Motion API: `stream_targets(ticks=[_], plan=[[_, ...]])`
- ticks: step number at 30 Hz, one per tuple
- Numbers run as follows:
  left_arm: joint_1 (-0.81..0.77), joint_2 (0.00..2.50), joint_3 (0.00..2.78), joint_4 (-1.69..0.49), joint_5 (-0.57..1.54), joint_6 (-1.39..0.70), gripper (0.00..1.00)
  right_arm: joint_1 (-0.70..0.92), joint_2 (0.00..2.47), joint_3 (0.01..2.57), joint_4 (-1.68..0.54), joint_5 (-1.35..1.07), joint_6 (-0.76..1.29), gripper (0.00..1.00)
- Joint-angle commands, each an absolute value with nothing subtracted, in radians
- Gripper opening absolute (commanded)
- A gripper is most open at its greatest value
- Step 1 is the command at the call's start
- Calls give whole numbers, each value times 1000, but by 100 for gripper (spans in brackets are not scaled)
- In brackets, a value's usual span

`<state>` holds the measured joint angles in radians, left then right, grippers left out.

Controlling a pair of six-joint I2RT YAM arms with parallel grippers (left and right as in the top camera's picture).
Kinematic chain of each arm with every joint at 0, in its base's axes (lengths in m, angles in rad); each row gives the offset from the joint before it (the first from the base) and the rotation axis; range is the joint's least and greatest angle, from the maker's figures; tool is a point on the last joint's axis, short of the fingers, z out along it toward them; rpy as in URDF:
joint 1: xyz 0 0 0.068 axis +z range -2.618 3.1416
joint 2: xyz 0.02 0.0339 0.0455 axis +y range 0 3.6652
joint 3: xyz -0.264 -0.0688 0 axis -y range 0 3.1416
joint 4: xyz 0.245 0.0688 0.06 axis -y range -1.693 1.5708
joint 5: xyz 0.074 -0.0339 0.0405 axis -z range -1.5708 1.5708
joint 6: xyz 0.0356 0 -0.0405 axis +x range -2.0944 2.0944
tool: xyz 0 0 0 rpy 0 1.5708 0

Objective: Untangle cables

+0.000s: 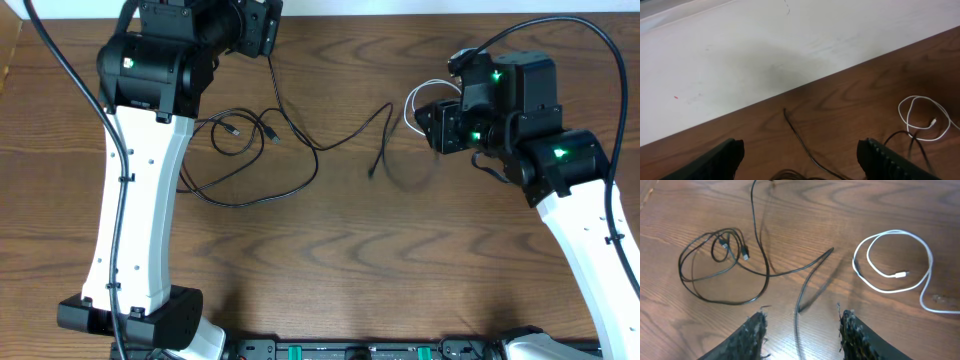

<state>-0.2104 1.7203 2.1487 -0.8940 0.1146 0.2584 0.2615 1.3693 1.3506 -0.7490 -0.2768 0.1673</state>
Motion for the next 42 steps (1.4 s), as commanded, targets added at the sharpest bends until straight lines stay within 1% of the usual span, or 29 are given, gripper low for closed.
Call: stream_targets(ticks=[1,6,11,21,32,34,35,36,42], plan=[[-209,1693,2149,-897,120,249,77,271,1355,1352,-755,-279,161,47],[-209,1693,2148,-901,120,249,77,271,1383,1352,-767,-269,163,47],[-209,1694,2148,-911,120,239,77,271,1479,1352,-761,-252,162,49],[-209,1694,2148,-911,120,227,77,272,1699,1357,-622,-147,148,54],[-209,1694,2148,-915,169,227,77,248,1839,1362,-546,-46,107,55],[-209,1694,2148,-916,170,226,77,249,1858,1362,-513,-14,107,56],[-209,1694,2148,-916,170,226,77,249,1869,1362,-495,-3,107,58],[-209,1694,2148,-916,170,226,77,249,1880,1362,-477,-1,107,61],[-209,1694,2148,-917,173,227,77,248,1973,1422,-462,-11,116,61]])
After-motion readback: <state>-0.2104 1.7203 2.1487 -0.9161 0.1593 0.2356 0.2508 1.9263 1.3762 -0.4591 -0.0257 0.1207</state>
